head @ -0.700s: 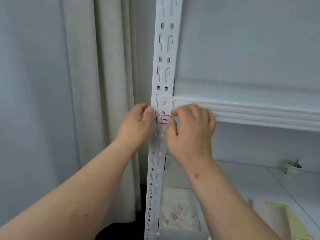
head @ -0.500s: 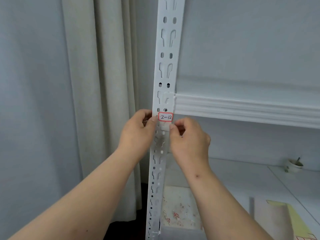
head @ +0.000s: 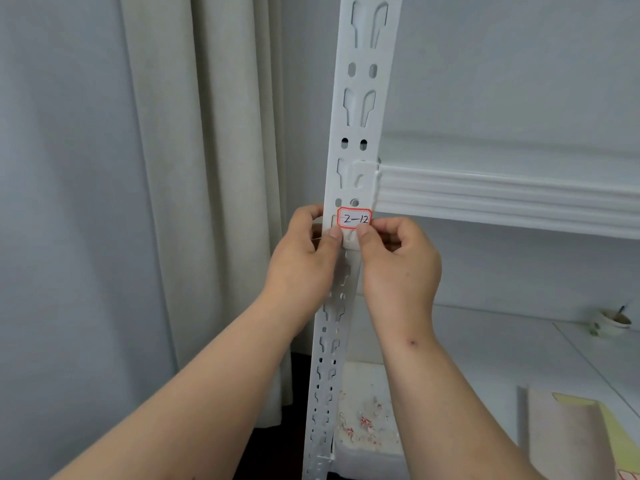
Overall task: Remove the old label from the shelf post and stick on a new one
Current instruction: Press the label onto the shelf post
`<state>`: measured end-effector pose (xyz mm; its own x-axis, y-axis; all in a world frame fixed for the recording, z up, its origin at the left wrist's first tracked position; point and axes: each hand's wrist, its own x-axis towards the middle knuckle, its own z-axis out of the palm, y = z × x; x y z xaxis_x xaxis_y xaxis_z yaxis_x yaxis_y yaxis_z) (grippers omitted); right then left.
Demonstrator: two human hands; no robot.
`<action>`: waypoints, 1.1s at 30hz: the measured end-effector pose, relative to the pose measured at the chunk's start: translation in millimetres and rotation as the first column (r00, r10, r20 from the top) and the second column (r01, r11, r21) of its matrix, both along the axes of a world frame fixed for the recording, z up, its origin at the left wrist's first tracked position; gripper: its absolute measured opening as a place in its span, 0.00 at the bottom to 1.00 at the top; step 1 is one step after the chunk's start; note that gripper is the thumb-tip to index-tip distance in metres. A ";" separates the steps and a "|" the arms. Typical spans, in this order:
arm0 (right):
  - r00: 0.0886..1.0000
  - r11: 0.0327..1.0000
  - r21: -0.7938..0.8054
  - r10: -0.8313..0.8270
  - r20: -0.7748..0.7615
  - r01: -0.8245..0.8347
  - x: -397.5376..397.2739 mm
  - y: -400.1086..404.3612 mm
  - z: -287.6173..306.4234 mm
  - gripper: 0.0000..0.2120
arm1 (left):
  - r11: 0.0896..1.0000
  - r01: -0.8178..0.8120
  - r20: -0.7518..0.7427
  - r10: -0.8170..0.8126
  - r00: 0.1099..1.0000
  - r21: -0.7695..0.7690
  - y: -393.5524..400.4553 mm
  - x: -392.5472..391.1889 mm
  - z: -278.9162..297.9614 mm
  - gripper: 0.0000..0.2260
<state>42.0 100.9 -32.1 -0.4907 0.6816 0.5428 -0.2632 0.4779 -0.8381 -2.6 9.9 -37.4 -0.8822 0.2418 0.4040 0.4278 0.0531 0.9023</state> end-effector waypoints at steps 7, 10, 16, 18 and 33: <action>1.000 0.998 -0.061 0.019 0.001 -0.018 2.6 0.0 4.7 0.07 | 1.000 -0.011 0.004 0.011 1.000 -0.008 1.7 7.3 -0.7 0.12; 0.999 0.994 -0.097 0.050 -0.002 -0.050 3.9 1.2 4.5 0.06 | 1.000 -0.018 0.007 0.018 1.000 -0.012 2.1 9.2 -1.3 0.13; 0.997 0.994 -0.089 0.071 0.013 -0.069 6.9 1.4 2.8 0.07 | 1.000 -0.018 0.043 0.018 0.999 0.003 2.9 12.0 -0.3 0.14; 0.998 0.995 -0.071 0.068 0.015 -0.067 7.6 1.5 2.6 0.08 | 1.000 -0.016 0.043 0.016 0.999 0.010 3.3 12.3 1.0 0.13; 0.966 0.956 -0.166 0.254 0.054 -0.243 4.1 13.5 6.4 0.07 | 0.990 -0.140 -0.133 0.141 0.981 0.016 17.0 4.7 2.5 0.19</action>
<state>46.1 114.4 -25.7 -0.6899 0.6065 0.3952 -0.2917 0.2667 -0.9186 2.1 27.0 -34.9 -0.8450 0.1166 0.5220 0.5335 0.1154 0.8379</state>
